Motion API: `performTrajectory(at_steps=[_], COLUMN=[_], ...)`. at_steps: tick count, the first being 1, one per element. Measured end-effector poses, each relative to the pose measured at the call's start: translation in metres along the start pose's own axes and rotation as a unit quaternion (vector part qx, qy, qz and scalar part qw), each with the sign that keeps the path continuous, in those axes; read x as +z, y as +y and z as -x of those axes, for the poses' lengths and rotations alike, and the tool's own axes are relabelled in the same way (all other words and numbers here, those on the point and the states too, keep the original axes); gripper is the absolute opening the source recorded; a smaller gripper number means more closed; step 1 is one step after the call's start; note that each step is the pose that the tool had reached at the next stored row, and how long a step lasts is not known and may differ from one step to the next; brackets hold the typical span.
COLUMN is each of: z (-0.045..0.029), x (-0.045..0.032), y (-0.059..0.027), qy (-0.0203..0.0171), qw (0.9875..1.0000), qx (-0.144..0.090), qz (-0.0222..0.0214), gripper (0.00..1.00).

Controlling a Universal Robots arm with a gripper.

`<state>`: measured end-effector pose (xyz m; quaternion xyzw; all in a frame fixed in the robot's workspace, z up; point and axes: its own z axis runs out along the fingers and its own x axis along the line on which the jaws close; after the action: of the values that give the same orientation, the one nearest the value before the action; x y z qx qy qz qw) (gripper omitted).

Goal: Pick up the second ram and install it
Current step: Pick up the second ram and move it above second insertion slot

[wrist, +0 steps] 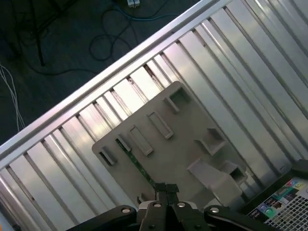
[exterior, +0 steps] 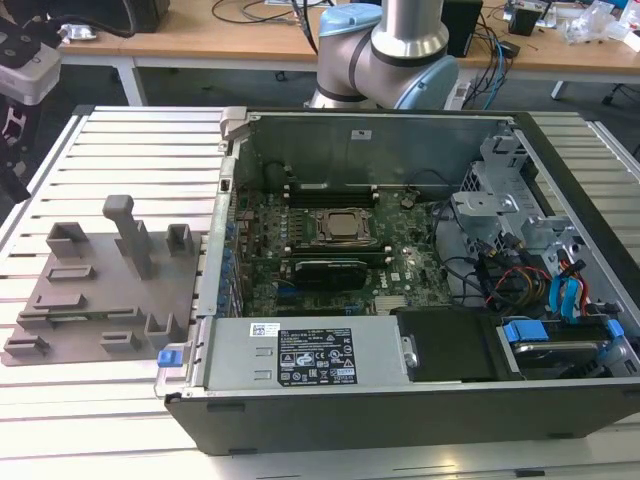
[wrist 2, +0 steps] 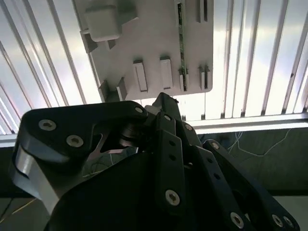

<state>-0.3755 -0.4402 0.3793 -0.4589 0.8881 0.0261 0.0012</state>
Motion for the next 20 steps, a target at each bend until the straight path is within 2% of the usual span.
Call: performTrajectory(at_steps=[2, 3, 5, 8, 12, 14, 16, 19, 20], z=[0.0, 0.0, 0.0, 0.0, 0.0, 0.0, 0.0, 0.0, 0.0], x=[0.0, 0.0, 0.0, 0.0, 0.0, 0.0, 0.0, 0.0, 0.0], y=[0.0, 0.0, 0.0, 0.0, 0.0, 0.0, 0.0, 0.0, 0.0], qy=[0.0012, 0.002, 0.0026, 0.0038, 0.0061, 0.0071, 0.0077, 0.0092, 0.0093], qw=[0.9997, 0.999, 0.9982, 0.9964, 0.9911, 0.9875, 0.9853, 0.9789, 0.9788], qx=[-0.026, -0.044, -0.059, -0.085, -0.133, -0.157, -0.17, -0.204, -0.204], qz=[0.0007, 0.0012, 0.0015, 0.0022, 0.0035, 0.0041, 0.0045, 0.0053, 0.0054], gripper=[0.1, 0.1, 0.1, 0.1, 0.1, 0.1, 0.1, 0.1, 0.1])
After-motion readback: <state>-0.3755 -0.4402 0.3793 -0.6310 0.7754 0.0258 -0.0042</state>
